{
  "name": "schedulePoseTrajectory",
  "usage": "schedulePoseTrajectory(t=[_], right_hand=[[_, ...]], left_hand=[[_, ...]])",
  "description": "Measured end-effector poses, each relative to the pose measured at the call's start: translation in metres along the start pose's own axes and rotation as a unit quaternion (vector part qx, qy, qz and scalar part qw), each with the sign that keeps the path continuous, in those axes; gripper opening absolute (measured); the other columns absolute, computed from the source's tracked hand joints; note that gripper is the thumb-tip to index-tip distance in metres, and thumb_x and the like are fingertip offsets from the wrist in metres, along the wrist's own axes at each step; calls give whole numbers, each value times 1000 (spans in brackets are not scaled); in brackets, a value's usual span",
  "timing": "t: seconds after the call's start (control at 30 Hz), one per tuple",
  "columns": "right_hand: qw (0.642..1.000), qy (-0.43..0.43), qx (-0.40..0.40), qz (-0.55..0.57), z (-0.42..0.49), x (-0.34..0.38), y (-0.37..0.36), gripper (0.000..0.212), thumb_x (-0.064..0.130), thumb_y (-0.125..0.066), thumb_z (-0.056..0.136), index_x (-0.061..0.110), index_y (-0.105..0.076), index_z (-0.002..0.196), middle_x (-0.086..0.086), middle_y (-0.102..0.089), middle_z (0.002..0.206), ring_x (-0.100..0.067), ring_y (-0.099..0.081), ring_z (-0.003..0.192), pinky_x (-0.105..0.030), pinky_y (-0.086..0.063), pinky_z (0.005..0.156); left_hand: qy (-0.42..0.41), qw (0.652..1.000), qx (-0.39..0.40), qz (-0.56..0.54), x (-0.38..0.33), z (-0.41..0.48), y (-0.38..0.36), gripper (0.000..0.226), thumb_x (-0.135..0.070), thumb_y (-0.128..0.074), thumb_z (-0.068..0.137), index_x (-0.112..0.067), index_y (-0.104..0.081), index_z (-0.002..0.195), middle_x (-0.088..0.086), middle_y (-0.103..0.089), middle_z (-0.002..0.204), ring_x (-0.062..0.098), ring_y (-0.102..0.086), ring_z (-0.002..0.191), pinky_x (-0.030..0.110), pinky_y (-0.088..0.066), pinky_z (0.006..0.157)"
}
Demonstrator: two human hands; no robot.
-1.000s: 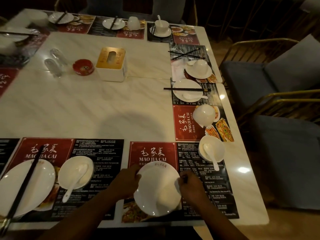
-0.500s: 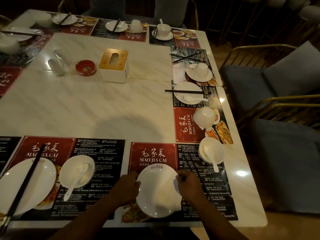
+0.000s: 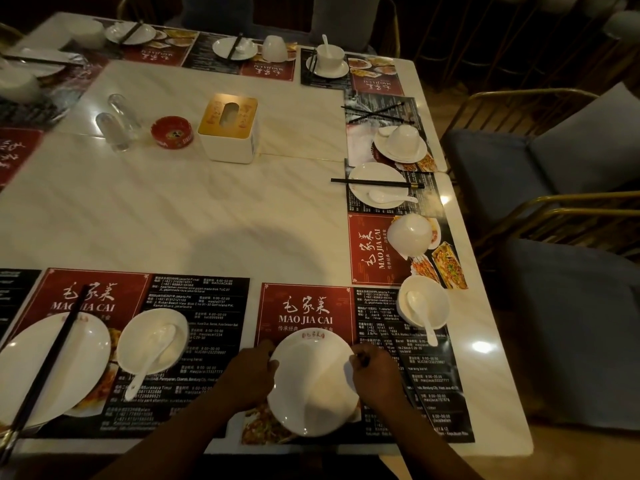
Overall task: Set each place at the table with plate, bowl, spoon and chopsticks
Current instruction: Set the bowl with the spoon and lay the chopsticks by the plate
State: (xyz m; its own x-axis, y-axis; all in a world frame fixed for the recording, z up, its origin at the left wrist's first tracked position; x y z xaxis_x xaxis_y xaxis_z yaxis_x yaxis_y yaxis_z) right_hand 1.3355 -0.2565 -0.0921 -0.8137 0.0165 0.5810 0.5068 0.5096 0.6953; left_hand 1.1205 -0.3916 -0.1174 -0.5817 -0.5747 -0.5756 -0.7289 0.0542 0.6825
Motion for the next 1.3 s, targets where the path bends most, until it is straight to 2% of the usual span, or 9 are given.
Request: schedulePoseTrajectory(t=[0.2, 0.37, 0.47, 0.57, 0.67, 0.77, 0.87, 1.07, 1.3], right_hand=[[1000, -2, 8, -3, -2, 4, 2, 14, 18, -66, 93, 20, -73, 104, -1, -74, 100, -7, -59, 82, -18, -40, 72], [1000, 9, 10, -20, -4, 7, 6, 14, 16, -66, 93, 18, -73, 104, 0, -74, 99, -6, -58, 81, -5, -33, 61], [996, 50, 12, -66, -6, 10, 12, 17, 15, -63, 91, 19, -72, 106, 2, -68, 103, -11, -62, 91, -12, -44, 73], [969, 132, 4, -207, -7, 3, 17, 38, 24, -69, 84, 22, -66, 122, 1, -60, 122, -18, -58, 110, -26, -50, 92], [938, 177, 48, -293, -10, -10, 17, 65, 40, -70, 75, 27, -55, 136, 0, -48, 143, -23, -48, 126, -36, -47, 104], [917, 196, 76, -338, -13, -17, 15, 87, 45, -73, 71, 25, -41, 149, -4, -33, 156, -29, -35, 140, -44, -35, 116], [912, 194, 64, -354, -15, -18, 11, 87, 44, -72, 70, 26, -40, 149, -5, -34, 156, -30, -35, 141, -44, -33, 117], [912, 193, 29, -361, -14, -18, 3, 87, 46, -86, 51, 29, -60, 132, -6, -54, 141, -31, -55, 125, -44, -49, 100], [913, 200, 22, -355, -15, -13, 0, 82, 39, -81, 63, 26, -54, 139, -7, -47, 149, -31, -45, 136, -46, -40, 111]], left_hand=[[3, 1000, -5, -9, -1, 0, 1, 12, -30, -57, 97, -24, -57, 109, -8, -66, 93, 6, -64, 82, 23, -55, 73], [2, 1000, -19, 2, -2, -1, 4, 11, -31, -59, 96, -28, -53, 105, -10, -66, 91, 4, -64, 79, 22, -55, 71], [-21, 997, -72, 21, 1, 1, 9, 8, -34, -60, 95, -32, -53, 98, -12, -64, 88, 3, -61, 73, 25, -57, 67], [-112, 981, -95, 127, 4, 4, 13, 56, -56, -61, 83, -26, -55, 130, -5, -59, 127, 11, -58, 110, 33, -56, 90], [-122, 962, -12, 243, 1, 5, 17, 102, -77, -32, 73, -17, -31, 155, 3, -27, 161, 26, -27, 148, 48, -35, 115], [-110, 955, 22, 273, 6, 6, 18, 87, -65, -40, 89, -19, -14, 158, 2, -5, 167, 22, -8, 153, 43, -19, 122], [-105, 950, 21, 295, 8, 6, 19, 77, -46, -49, 98, -19, -10, 158, 0, 0, 167, 18, -2, 153, 40, -11, 122], [-94, 952, 17, 291, 8, 5, 23, 76, -45, -49, 98, -21, -9, 158, -2, 2, 167, 18, 1, 153, 42, -6, 123], [-86, 952, 21, 294, 12, 8, 23, 81, -46, -52, 97, -21, -7, 159, -1, 4, 167, 18, 2, 153, 41, -4, 122]])
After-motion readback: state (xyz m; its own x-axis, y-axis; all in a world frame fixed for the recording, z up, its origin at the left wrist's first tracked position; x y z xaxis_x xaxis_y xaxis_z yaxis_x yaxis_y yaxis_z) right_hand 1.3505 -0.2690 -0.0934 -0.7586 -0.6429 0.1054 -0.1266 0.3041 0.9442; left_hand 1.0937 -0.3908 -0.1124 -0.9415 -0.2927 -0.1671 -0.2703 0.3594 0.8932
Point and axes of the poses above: each hand's wrist, its own z-axis towards the middle knuckle, its own y-axis out of the back of the hand, x = y × z, the point moved 3 cm from there along z, towards the middle knuckle
